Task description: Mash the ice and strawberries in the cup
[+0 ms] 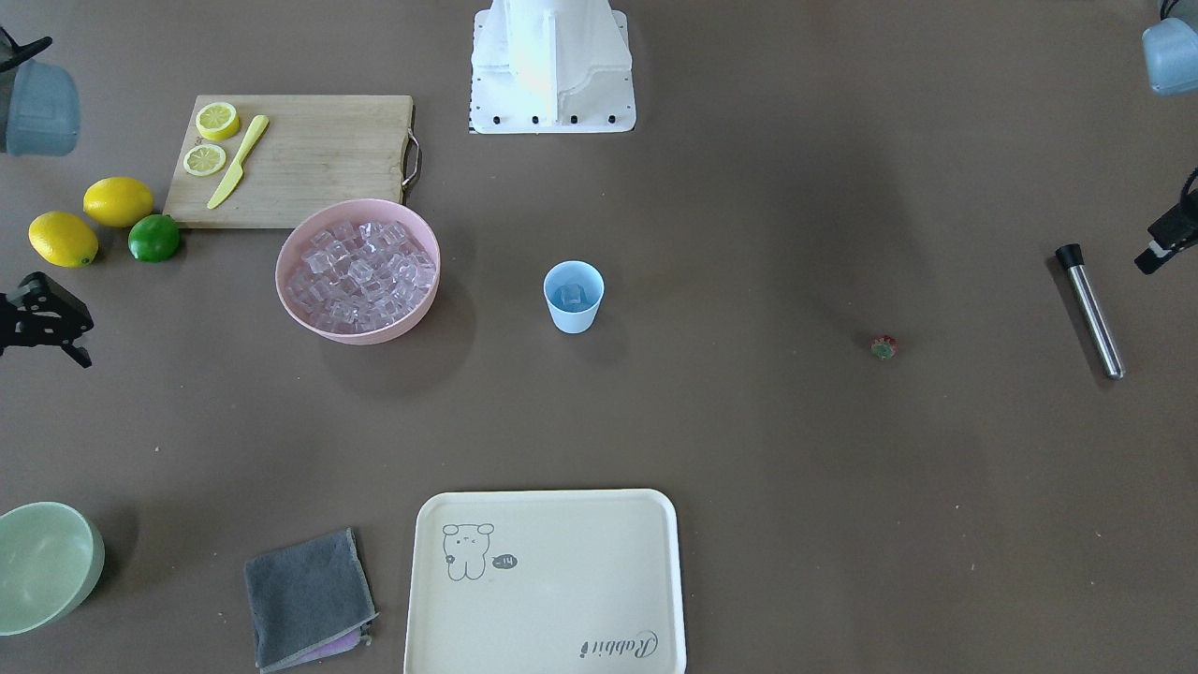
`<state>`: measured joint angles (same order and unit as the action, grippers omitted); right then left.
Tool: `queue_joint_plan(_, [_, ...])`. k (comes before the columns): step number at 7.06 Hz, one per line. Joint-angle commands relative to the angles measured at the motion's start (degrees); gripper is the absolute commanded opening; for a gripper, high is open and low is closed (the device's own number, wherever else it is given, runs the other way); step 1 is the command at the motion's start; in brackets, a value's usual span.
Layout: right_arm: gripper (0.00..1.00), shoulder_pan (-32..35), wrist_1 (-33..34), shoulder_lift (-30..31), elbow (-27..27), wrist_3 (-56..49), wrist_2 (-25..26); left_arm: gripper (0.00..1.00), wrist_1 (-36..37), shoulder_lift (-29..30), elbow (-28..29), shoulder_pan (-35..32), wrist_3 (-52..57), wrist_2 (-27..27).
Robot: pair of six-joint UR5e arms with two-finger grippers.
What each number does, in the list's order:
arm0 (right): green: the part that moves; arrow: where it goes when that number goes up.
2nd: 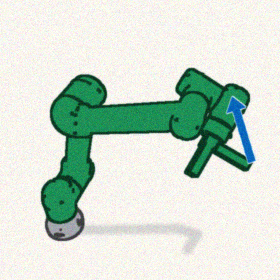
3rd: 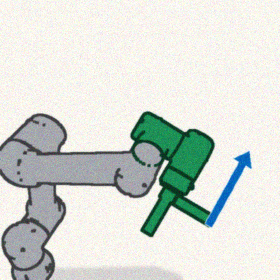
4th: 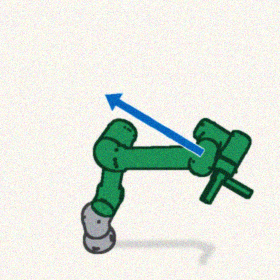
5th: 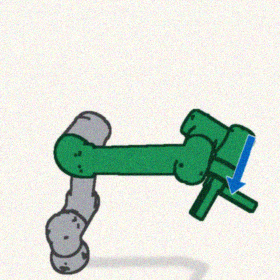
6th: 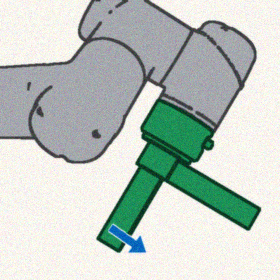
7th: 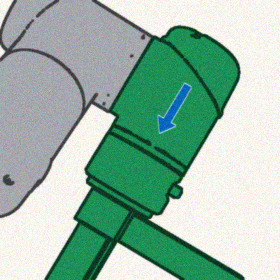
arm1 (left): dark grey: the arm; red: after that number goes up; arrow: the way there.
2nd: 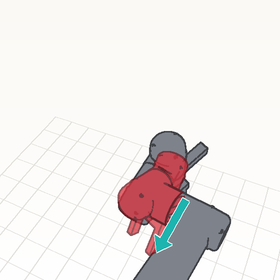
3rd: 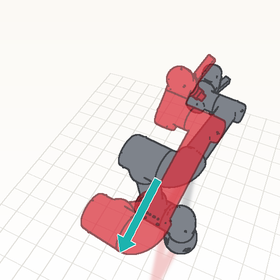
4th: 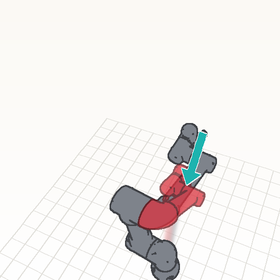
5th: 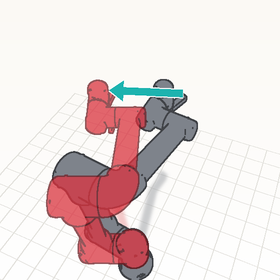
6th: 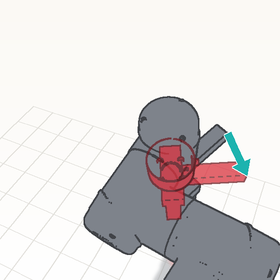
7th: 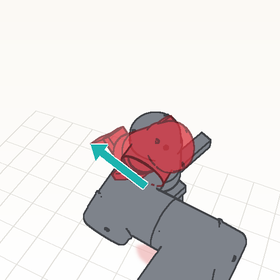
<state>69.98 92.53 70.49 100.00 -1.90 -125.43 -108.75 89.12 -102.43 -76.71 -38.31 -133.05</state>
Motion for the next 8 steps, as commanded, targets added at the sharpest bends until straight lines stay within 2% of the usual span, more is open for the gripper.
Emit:
queue_joint_plan(1, [0.99, 9.5, 0.5, 3.8, -2.6, -9.9, -3.7, 0.99, 0.0, 4.0, 0.0, 6.1, -8.5, 3.3])
queue_joint_plan(2, [0.99, 13.0, -0.2, 8.7, -2.8, -10.1, -3.5, 0.99, 0.2, 8.3, 0.6, 10.7, -11.8, 3.4])
queue_joint_plan(3, [0.99, 13.9, -0.2, 12.3, -2.1, -10.1, -3.6, 0.99, 5.2, 13.6, 0.6, 15.1, -15.6, 3.7])
queue_joint_plan(4, [0.99, 14.0, -5.8, 16.0, -1.3, -10.1, -3.7, 0.99, 8.3, 16.2, -0.5, 16.0, -16.1, 7.9])
queue_joint_plan(5, [0.99, 13.7, -10.7, 17.2, -2.7, -9.5, -3.8, 0.99, 8.7, 14.9, 0.1, 16.3, -16.1, 8.0])
queue_joint_plan(6, [0.99, 13.1, -11.0, 16.7, -3.7, -9.5, -4.2, 0.99, 8.6, 11.6, -1.0, 16.1, -15.7, 8.1])
queue_joint_plan(7, [0.99, 13.1, -11.2, 16.7, -5.8, -10.2, -4.1, 0.99, 8.6, 11.7, -0.7, 16.8, -15.6, 8.3])
queue_joint_plan(8, [0.99, 13.2, -11.3, 16.6, -5.1, -10.3, -4.2, 0.99, 8.6, 11.6, -1.0, 19.1, -15.9, 8.3])
